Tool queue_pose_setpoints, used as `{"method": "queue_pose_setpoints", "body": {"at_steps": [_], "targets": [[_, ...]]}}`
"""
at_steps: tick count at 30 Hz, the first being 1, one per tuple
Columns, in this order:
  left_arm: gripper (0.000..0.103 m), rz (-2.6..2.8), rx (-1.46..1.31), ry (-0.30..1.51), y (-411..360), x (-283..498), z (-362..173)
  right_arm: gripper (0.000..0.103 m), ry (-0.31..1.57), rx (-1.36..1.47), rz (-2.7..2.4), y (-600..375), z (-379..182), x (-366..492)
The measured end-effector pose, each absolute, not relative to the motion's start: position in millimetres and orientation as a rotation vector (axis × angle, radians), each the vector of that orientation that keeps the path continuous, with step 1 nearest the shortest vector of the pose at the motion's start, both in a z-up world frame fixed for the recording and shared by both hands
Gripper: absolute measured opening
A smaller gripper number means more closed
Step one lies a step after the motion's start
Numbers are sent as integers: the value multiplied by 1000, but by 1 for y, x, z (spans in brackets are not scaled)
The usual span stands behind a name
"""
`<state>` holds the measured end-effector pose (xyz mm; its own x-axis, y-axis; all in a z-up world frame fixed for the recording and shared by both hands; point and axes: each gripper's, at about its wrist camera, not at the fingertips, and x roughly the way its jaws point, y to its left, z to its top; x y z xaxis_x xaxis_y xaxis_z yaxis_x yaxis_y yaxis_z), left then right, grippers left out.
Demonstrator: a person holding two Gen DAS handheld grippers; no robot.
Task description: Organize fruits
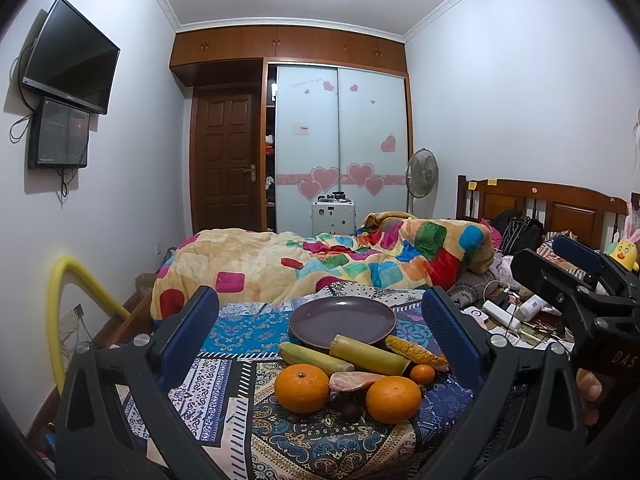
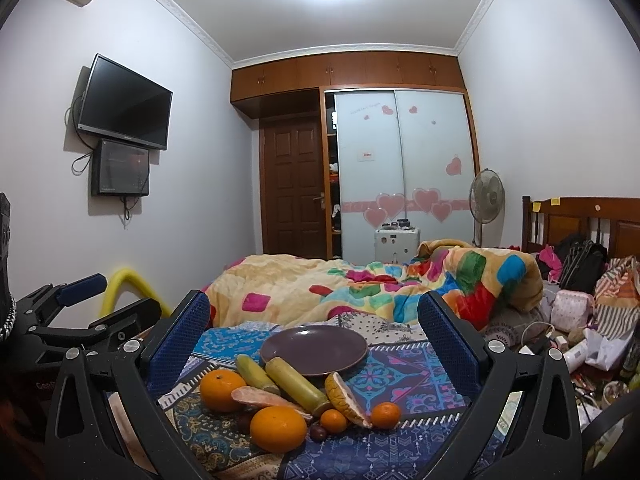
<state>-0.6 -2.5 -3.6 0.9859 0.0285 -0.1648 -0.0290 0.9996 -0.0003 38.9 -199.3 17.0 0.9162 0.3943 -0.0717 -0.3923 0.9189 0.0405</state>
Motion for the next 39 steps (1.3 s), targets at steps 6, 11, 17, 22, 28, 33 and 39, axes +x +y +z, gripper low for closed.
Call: {"method": "queue_pose_setpoints", "body": {"at_steps": [6,11,17,22,28,33,39], "targets": [[103,24,-8,167,-4,0,-3,103,78,25,405,-200,16,36],[103,21,-9,165,-6,0,-4,103,79,25,406,-199,16,37],[103,16,-10,158,-5,-2,-2,103,72,23,409,-200,17,34],[103,16,-10,156,-4,-3,-2,103,67,23,410,-201,18,31],[103,17,-9,156,-4,-3,-2,103,72,25,416,-197,20,33],[103,16,-12,155,-4,-4,-2,103,69,18,415,-194,21,31],[103,18,-11,156,-4,-4,-2,103,73,21,416,-198,21,33]]}}
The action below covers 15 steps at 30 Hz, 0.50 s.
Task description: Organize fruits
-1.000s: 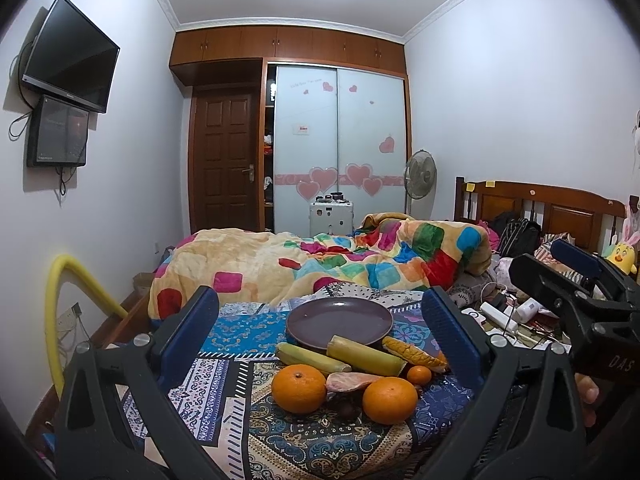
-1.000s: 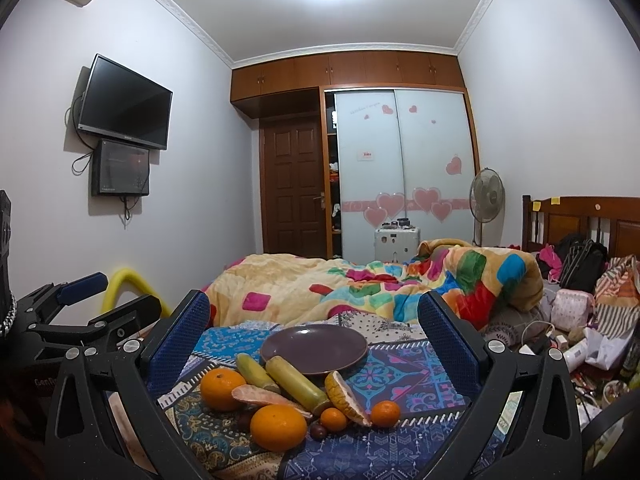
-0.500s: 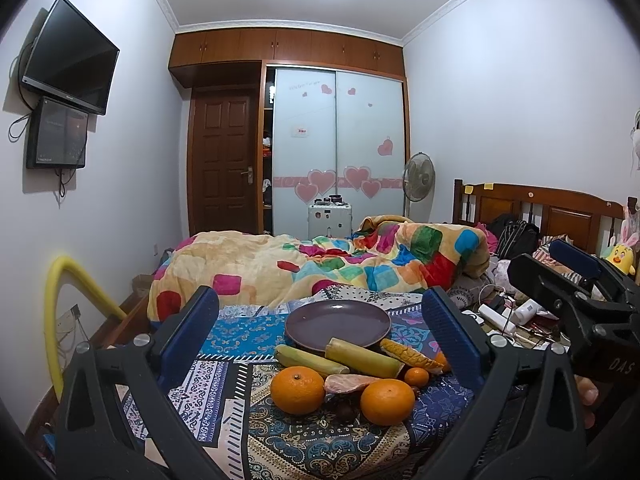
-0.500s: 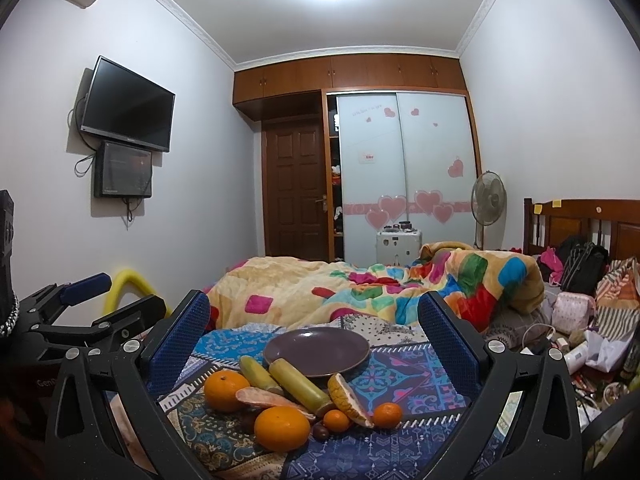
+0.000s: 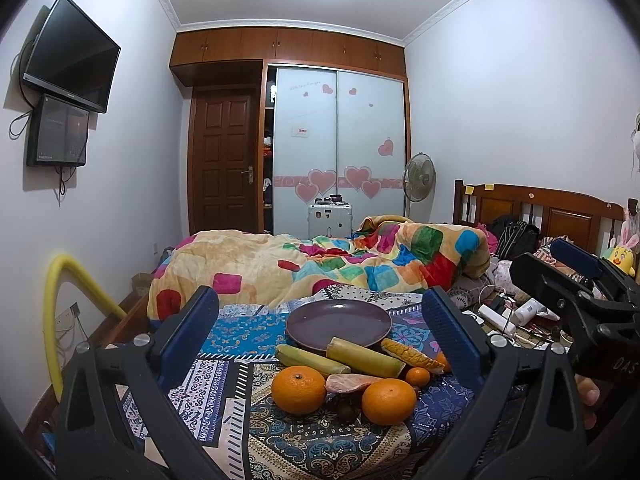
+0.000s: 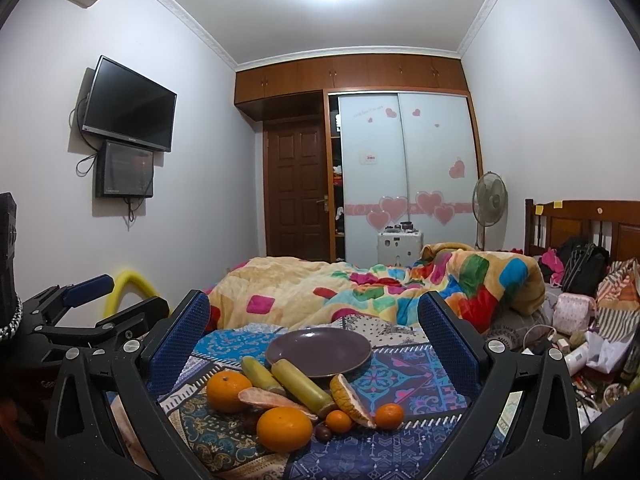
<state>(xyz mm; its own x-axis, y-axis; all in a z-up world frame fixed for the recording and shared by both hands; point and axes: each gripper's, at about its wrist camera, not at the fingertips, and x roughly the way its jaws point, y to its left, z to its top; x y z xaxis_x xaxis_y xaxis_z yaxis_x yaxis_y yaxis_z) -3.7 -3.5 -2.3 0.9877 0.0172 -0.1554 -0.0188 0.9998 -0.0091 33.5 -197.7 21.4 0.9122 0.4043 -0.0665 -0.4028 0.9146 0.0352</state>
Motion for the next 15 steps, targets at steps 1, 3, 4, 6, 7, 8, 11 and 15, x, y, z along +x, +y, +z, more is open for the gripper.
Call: {"method": "queue_pose_setpoints", "body": {"at_steps": [1,3,4,6,7,8,11,15], "targets": [[103,18,-11,157,-3,-4,-2,103,74,20,416,-197,22,34],[103,19,-14,161,-2,-3,-3,103,75,19,416,-197,21,33],[103,18,-16,163,-2,-3,-3,103,77,18,417,-197,20,34],[103,12,-19,170,0,0,-4,103,83,19,414,-196,20,35],[103,6,-20,176,0,1,-5,103,88,20,413,-196,19,37],[103,3,-21,183,1,3,-5,103,95,21,412,-196,18,38],[103,15,-18,202,2,9,-10,103,121,16,392,-197,13,46],[103,8,-17,273,10,25,-22,103,170,-25,373,-199,1,59]]}}
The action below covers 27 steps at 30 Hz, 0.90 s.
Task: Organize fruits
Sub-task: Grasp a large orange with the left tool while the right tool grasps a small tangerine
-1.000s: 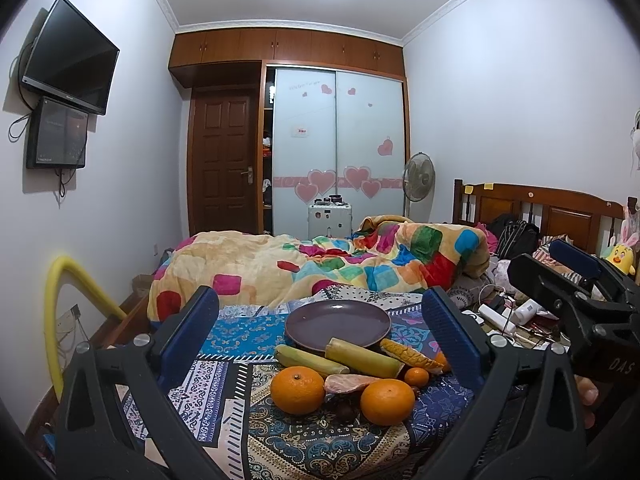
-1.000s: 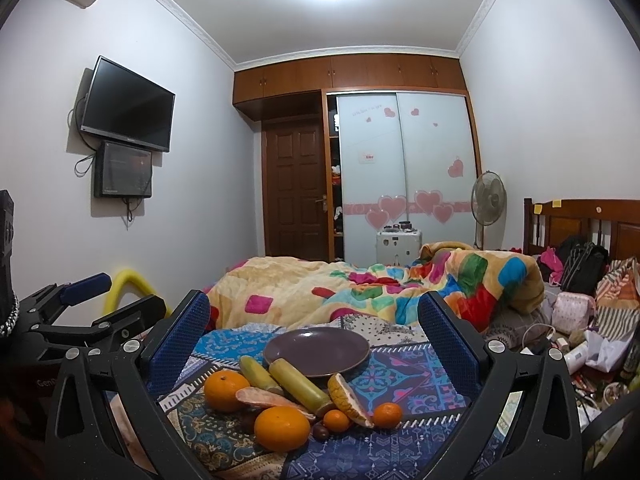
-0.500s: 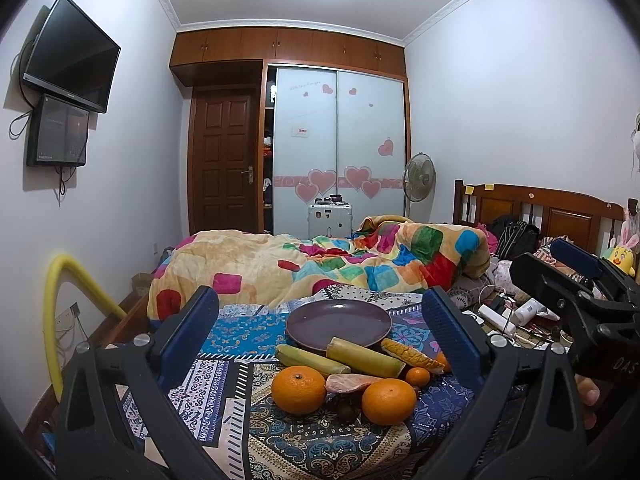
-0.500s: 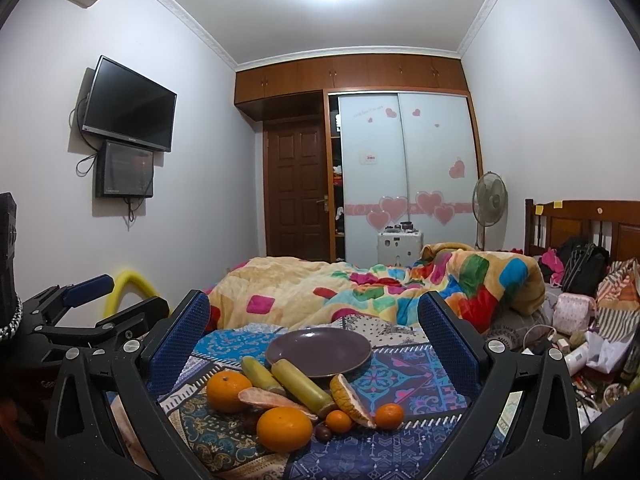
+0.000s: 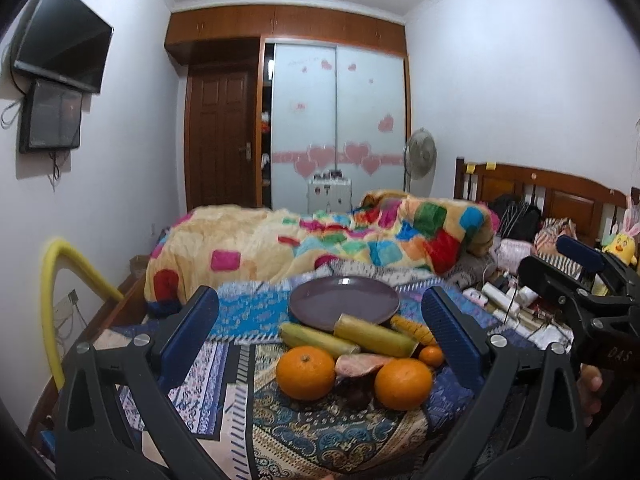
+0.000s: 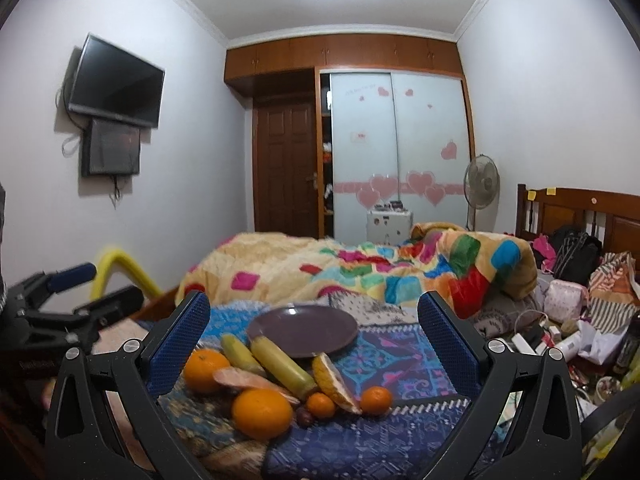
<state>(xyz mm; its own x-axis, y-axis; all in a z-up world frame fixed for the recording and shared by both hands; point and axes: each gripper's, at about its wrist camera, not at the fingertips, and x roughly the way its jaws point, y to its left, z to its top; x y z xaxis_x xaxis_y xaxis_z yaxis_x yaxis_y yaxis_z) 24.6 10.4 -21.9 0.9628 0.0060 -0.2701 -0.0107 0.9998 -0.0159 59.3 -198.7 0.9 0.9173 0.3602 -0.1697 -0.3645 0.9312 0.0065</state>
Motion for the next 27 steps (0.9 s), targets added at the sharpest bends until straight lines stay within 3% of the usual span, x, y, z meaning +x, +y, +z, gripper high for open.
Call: {"method": "queue_pose_setpoints", "body": {"at_steps": [5,11,19,27], "targets": [[102,15,-38,395,27,52,-44,103,253,-107,326,-202,-22,82],[91,9,-47,525,43,79,-74,102,377,-159,311,-215,-49,106],[77,-37,-89,671,62,106,-108,80,543,-146,331,-233,-75,135],[77,-103,-99,741,56,121,-128,70,612,-125,382,-232,-89,150]]}}
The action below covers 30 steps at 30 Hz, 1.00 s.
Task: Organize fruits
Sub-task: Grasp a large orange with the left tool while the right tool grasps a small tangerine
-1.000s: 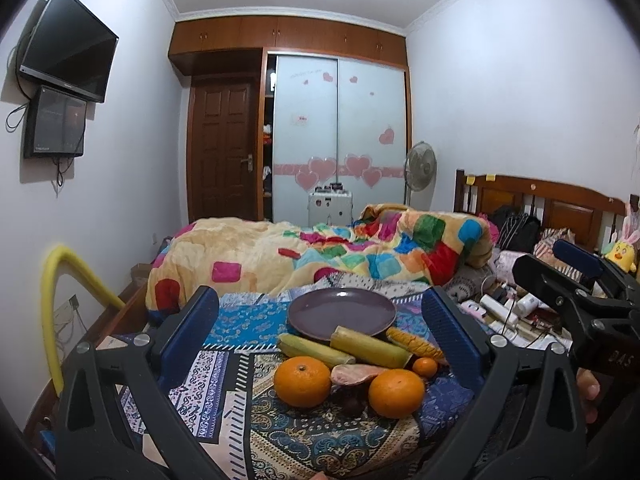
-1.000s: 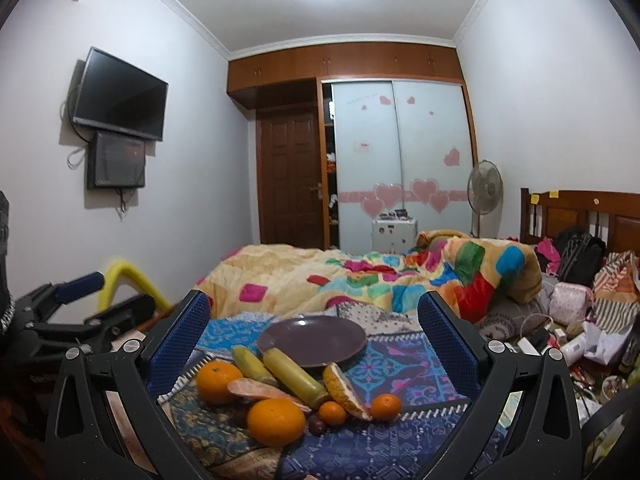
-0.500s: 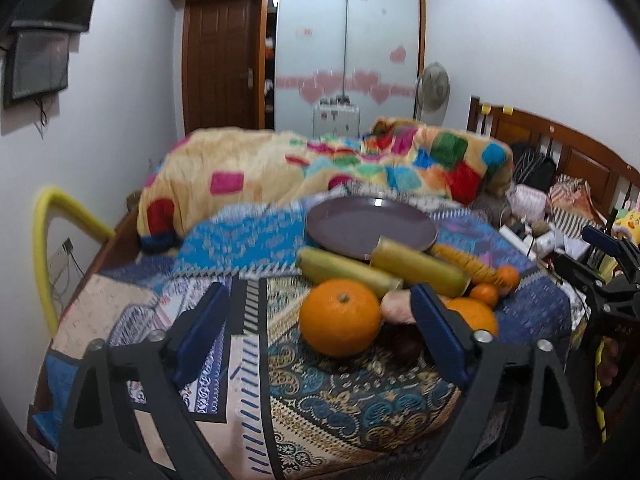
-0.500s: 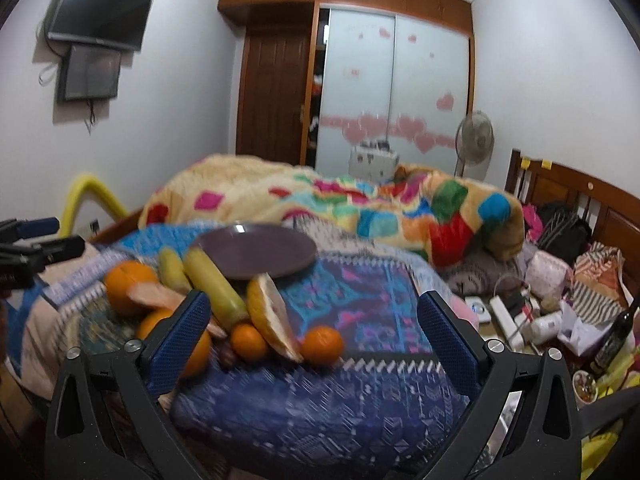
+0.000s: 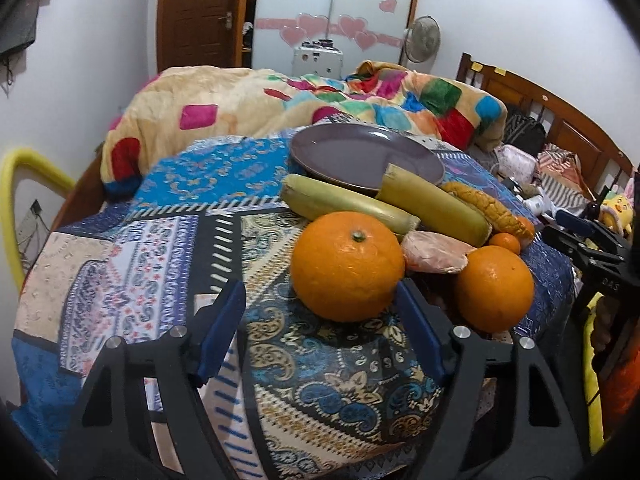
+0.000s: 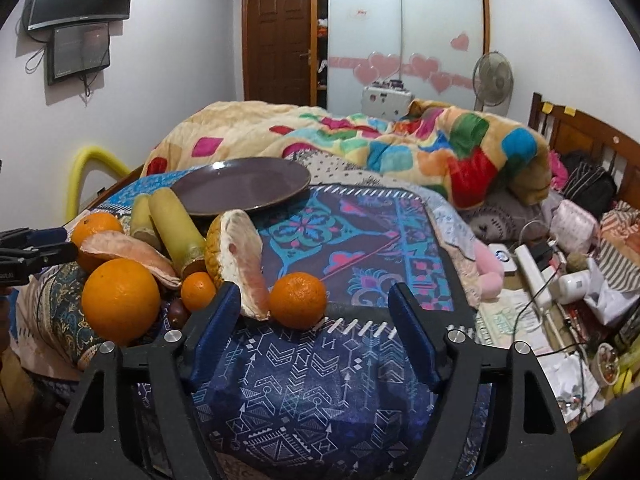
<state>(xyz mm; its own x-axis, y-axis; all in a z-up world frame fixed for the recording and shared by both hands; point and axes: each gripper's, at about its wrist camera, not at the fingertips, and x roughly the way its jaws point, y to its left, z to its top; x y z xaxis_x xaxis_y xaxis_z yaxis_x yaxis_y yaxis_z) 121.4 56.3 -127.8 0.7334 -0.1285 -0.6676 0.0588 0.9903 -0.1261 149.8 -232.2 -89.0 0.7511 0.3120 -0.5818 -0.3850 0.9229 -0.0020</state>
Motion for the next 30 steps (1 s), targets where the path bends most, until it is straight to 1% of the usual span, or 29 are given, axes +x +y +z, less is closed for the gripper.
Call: {"method": "queue_pose_setpoints", "body": {"at_steps": [2,5,7,9,11,18,24,25,26,27,28,29,30], "targets": [[77,-107,-92,740,53,124,-130,66,631,-118,398,-230,-92,154],[77,-121,-99,749,50,132,-133,65,649,-86,420,-234,-93,160],[77,-122,-99,753,48,137,-134,61,653,-69,430,-238,-93,164],[77,-126,-100,754,46,140,-134,50,667,-70,432,-239,-94,167],[77,-129,-107,756,46,144,-135,46,686,-70,431,-239,-96,171],[78,-118,-80,778,41,155,-142,46,736,-27,491,-242,-101,178],[75,-123,-99,791,41,160,-150,46,739,-54,494,-239,-105,180],[73,-124,-97,789,40,160,-150,46,739,-53,495,-239,-105,181],[71,-127,-94,789,39,161,-149,44,737,-53,497,-239,-105,182],[69,-131,-92,789,38,160,-149,40,738,-55,500,-239,-105,182],[68,-127,-85,789,37,161,-148,36,737,-58,505,-238,-105,183],[68,-125,-80,788,36,161,-148,34,739,-66,504,-236,-105,183],[68,-124,-77,788,36,161,-148,34,735,-74,500,-234,-105,182]]}}
